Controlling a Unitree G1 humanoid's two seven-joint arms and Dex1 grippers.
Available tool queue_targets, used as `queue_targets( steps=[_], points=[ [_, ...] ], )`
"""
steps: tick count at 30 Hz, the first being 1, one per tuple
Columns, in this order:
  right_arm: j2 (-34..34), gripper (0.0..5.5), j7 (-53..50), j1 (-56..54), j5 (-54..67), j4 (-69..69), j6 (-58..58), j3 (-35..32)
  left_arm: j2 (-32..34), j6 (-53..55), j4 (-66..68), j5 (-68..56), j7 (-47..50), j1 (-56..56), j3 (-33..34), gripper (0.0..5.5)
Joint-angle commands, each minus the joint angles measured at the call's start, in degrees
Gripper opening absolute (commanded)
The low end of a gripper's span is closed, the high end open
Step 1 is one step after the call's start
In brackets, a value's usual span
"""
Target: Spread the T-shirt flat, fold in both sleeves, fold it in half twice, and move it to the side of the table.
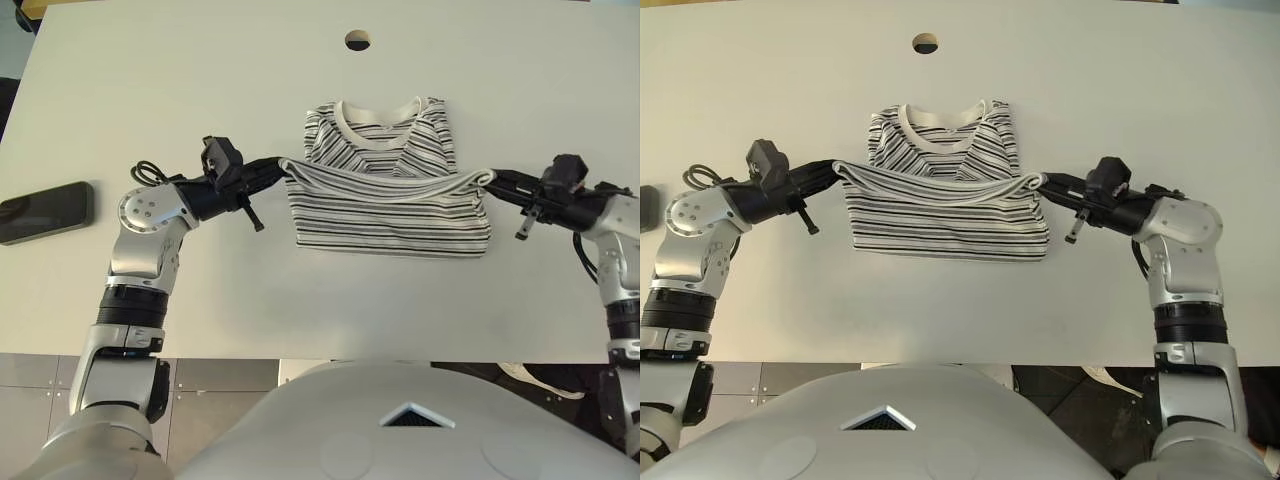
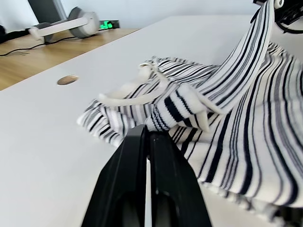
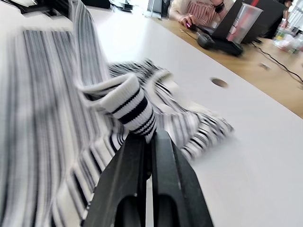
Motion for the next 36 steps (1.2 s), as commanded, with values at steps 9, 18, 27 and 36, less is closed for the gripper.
queue_targets(
  steps=[9,18,27,36],
  points=[
    [7.80,0.11,-5.91,-16.96,-6.88,15.98,-1.64,0.23,-7.73,-3.06,13.42,5.54,4.44,-14.99,3.79,0.12],
    [11.05,0.11,-12.39,-24.87,-13.92,30.05,-3.78,1.53,-10.86,-7.49,34.03,14.39,7.93,-23.53,2.31,0.12],
    [13.29,0.10,-21.61,-31.81,-19.02,45.60,-3.27,0.79,-14.38,-8.56,47.88,17.72,11.82,-29.80,3.64,0.31],
    [15.37,1.46,-24.02,-34.36,-15.81,49.32,-0.58,-5.23,-13.73,2.43,53.05,11.77,11.37,-33.59,12.66,1.62]
  ],
)
